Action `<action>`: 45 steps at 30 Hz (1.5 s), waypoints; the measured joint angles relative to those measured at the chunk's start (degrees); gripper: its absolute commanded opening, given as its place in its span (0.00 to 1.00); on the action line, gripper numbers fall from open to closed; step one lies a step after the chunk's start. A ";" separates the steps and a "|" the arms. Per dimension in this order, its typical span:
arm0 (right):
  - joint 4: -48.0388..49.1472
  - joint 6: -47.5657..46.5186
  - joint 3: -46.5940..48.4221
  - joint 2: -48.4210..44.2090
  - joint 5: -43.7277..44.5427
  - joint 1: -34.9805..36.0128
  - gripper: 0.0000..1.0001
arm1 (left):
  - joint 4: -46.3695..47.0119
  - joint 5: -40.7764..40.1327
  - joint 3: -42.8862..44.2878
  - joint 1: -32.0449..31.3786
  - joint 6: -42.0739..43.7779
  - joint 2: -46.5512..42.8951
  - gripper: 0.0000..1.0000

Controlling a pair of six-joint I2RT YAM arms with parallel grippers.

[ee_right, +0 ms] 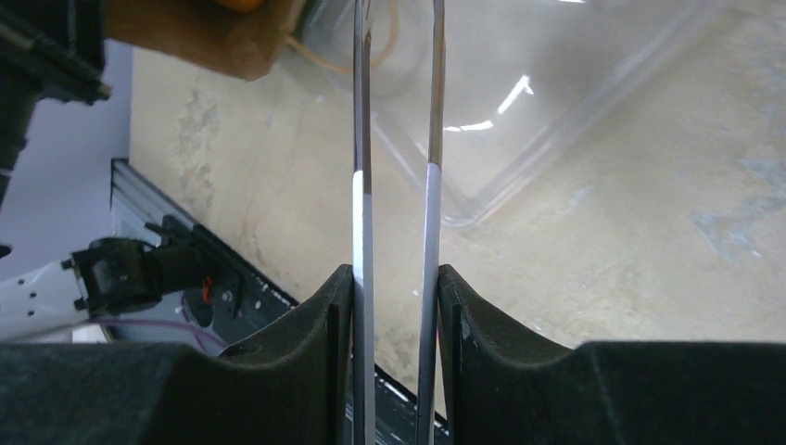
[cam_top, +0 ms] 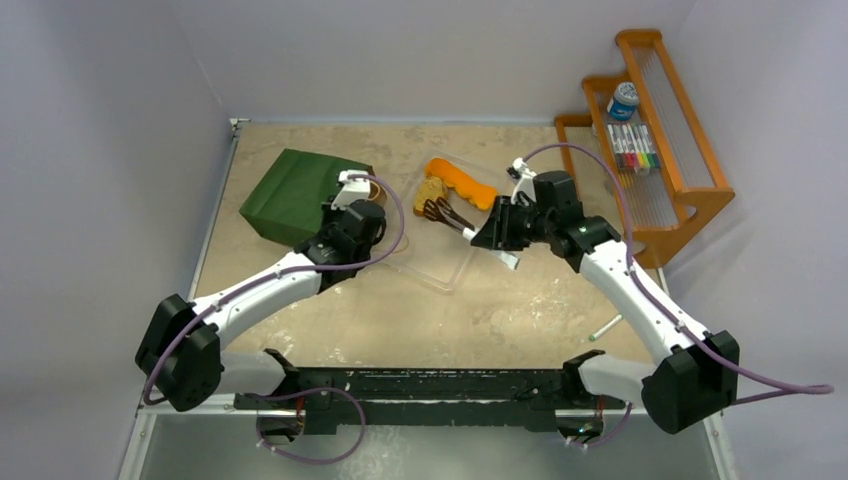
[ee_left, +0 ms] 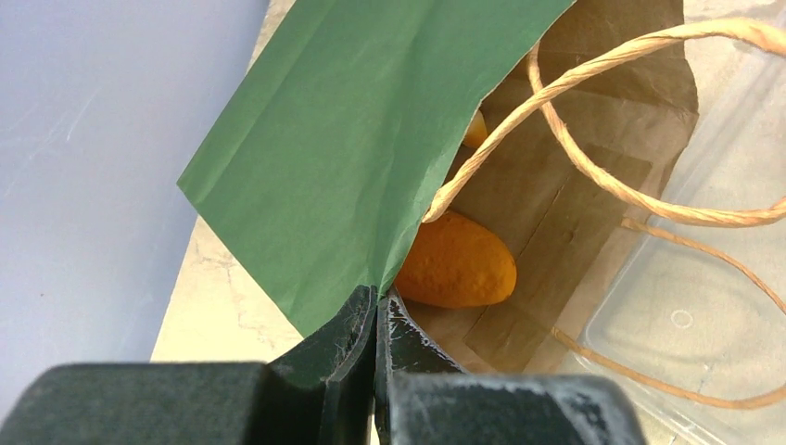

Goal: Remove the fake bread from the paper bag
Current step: Take out the fake bread from the paper bag.

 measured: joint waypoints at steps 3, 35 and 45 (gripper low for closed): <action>-0.11 -0.04 2.40 0.52 0.11 4.33 0.37 | 0.31 1.53 -0.90 0.00 0.52 -1.31 0.00; 9.66 0.28 9.60 18.62 -0.87 17.99 0.40 | 0.79 8.20 -2.62 0.00 0.98 -7.15 0.00; 11.34 0.33 9.92 21.94 -3.08 18.58 0.42 | 0.76 9.42 -2.62 0.00 0.98 -7.15 0.00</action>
